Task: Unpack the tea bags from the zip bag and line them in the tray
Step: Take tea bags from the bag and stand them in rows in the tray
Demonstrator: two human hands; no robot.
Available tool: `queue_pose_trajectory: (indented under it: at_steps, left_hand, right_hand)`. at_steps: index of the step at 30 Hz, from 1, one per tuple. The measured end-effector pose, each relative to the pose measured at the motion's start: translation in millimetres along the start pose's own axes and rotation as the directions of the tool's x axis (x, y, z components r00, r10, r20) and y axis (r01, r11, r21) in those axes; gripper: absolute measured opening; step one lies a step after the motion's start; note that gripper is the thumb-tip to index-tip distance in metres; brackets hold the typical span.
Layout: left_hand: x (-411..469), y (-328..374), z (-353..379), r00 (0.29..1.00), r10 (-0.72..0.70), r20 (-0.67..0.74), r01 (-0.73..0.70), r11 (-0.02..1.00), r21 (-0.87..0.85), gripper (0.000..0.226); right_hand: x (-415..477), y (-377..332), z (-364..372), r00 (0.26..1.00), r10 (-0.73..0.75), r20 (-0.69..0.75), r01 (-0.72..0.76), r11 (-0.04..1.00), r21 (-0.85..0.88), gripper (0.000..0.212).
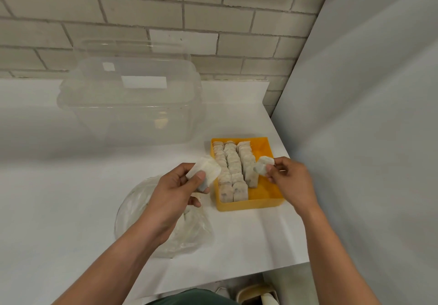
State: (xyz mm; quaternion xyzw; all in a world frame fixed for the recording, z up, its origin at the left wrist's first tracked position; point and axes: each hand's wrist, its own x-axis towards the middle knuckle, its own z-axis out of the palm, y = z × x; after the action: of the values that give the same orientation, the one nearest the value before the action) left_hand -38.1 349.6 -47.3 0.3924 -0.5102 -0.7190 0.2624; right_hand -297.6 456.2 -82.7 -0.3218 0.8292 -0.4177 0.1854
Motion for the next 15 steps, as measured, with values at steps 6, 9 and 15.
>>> queue_pose_trajectory:
  at_steps: [6,9,15]
  left_hand:
    - [-2,1,4,1.0,-0.011,0.015,0.011,1.0,0.001,0.014]
    - [-2,1,4,1.0,-0.017,0.021,0.017,0.999,-0.033,0.017]
    - [-1,-2,1,0.999,-0.034,0.011,0.035,0.983,-0.181,0.018]
  right_hand:
    - [13,18,11,0.959,0.133,0.249,-0.063,0.96,-0.271,0.01]
    - [18,21,22,0.959,0.14,0.246,-0.033,0.918,-0.394,0.008]
    - [20,23,33,0.978,0.138,0.154,-0.054,0.89,-0.453,0.023]
